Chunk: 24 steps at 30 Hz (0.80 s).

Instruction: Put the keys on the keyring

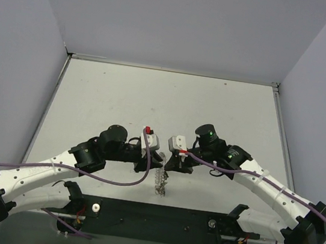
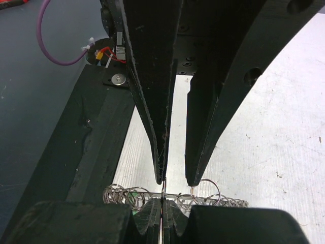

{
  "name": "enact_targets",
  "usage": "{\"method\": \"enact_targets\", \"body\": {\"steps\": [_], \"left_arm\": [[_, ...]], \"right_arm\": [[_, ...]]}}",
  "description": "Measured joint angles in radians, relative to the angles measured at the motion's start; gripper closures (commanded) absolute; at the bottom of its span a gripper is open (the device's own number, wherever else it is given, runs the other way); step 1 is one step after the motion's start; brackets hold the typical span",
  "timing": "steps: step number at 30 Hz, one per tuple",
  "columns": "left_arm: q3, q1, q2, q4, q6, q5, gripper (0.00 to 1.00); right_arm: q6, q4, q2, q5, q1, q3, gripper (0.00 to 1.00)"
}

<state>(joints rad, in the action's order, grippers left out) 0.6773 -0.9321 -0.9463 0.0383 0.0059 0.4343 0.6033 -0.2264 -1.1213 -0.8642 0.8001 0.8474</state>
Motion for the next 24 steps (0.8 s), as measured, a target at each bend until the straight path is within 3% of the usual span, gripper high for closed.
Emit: {"method": "enact_targets", "body": {"steps": [20, 24], "left_arm": [[-0.028, 0.000, -0.004, -0.049, -0.032, 0.048, 0.67], [-0.035, 0.000, -0.007, -0.050, -0.038, 0.048, 0.71]], "right_arm": [[0.000, 0.015, 0.014, 0.000, 0.000, -0.005, 1.00], [-0.002, 0.020, 0.021, 0.000, 0.000, -0.005, 1.00]]}}
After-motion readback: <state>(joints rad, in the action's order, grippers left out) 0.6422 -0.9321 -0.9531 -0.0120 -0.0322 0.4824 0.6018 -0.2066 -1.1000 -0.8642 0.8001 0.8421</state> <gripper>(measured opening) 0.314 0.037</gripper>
